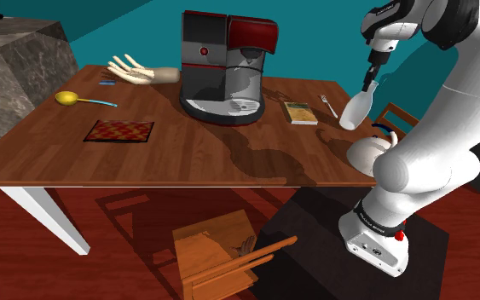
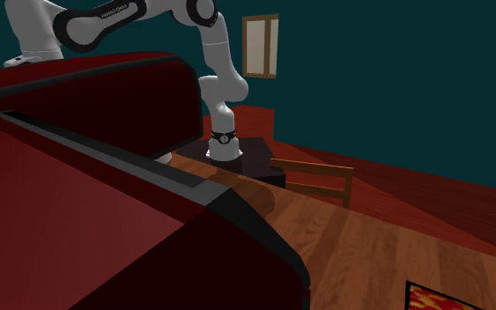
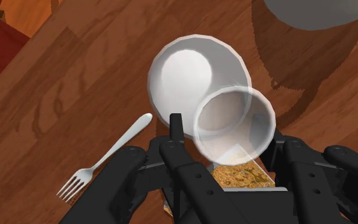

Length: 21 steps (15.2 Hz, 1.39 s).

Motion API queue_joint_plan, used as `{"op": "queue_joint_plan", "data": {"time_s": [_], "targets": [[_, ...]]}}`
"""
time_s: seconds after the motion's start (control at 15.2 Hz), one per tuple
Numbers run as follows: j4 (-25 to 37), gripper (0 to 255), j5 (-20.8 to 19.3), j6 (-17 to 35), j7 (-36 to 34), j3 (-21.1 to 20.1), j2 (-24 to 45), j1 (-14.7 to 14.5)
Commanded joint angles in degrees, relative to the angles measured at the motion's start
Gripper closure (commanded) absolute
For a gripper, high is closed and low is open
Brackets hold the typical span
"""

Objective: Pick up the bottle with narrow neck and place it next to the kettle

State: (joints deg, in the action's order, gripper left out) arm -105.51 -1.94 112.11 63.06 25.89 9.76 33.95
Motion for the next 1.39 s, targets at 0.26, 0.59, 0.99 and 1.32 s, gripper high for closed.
{"op": "queue_joint_plan", "data": {"time_s": [0.26,0.59,0.99,1.32], "targets": [[-0.1,255,0.06,0.26,0.0,-0.02,0.12,0.01],[-0.1,0,0.06,0.26,0.0,-0.02,0.12,0.01],[5.87,0,-0.38,-6.78,-0.3,-0.1,-1.03,-0.36],[5.87,0,-0.38,-6.78,-0.3,-0.1,-1.03,-0.36]]}}
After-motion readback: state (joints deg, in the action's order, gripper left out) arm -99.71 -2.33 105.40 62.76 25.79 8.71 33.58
